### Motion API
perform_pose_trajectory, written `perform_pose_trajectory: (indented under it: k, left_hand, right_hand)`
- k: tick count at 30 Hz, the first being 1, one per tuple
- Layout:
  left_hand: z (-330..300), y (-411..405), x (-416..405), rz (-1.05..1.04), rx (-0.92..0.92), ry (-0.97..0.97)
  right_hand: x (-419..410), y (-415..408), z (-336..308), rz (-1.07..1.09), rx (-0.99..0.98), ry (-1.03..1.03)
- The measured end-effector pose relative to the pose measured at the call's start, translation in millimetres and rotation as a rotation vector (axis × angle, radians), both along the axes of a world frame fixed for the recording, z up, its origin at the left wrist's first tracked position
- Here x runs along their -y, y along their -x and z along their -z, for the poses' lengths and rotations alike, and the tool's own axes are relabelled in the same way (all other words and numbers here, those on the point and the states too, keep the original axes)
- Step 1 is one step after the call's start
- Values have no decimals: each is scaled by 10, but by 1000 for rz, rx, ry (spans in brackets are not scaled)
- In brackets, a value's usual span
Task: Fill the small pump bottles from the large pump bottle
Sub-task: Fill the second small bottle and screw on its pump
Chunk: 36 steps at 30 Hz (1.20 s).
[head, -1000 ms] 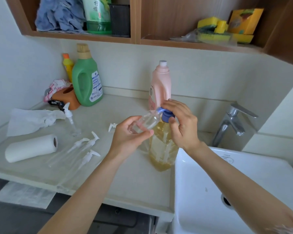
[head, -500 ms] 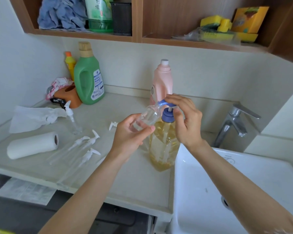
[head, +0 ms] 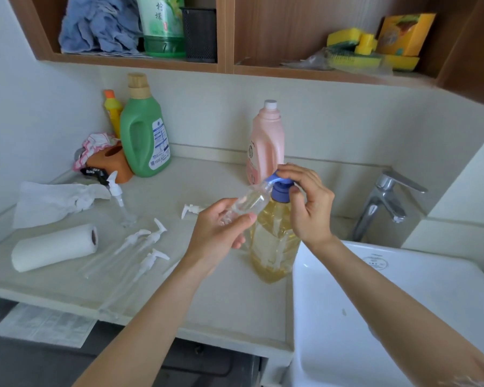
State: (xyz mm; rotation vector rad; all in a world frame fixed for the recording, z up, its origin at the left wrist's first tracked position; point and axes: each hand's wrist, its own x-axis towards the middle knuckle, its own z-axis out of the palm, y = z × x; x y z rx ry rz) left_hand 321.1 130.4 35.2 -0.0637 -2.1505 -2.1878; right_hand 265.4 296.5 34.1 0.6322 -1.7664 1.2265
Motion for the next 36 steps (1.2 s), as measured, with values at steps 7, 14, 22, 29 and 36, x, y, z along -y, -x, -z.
perform_pose_trajectory:
  k: [7,14,22,29,36]
  left_hand:
    - [-126,-192,208,201,125,-304]
    - [-350,-332,232,541,88,-646]
    - [-313,-454,301,621,-112,-602]
    - [-313,-559,135,213,-312,-40]
    - [-300,-473,152,508,-176,-80]
  right_hand:
    - [82,-343,-364,37,-30,-27]
    - [434,-740,-785,-363,284,-33]
    - [419,-791,-941,-406,356,12]
    - [287,-856,-984,-339,509,-246]
    - [133,-818,-1067,-594,618,-227]
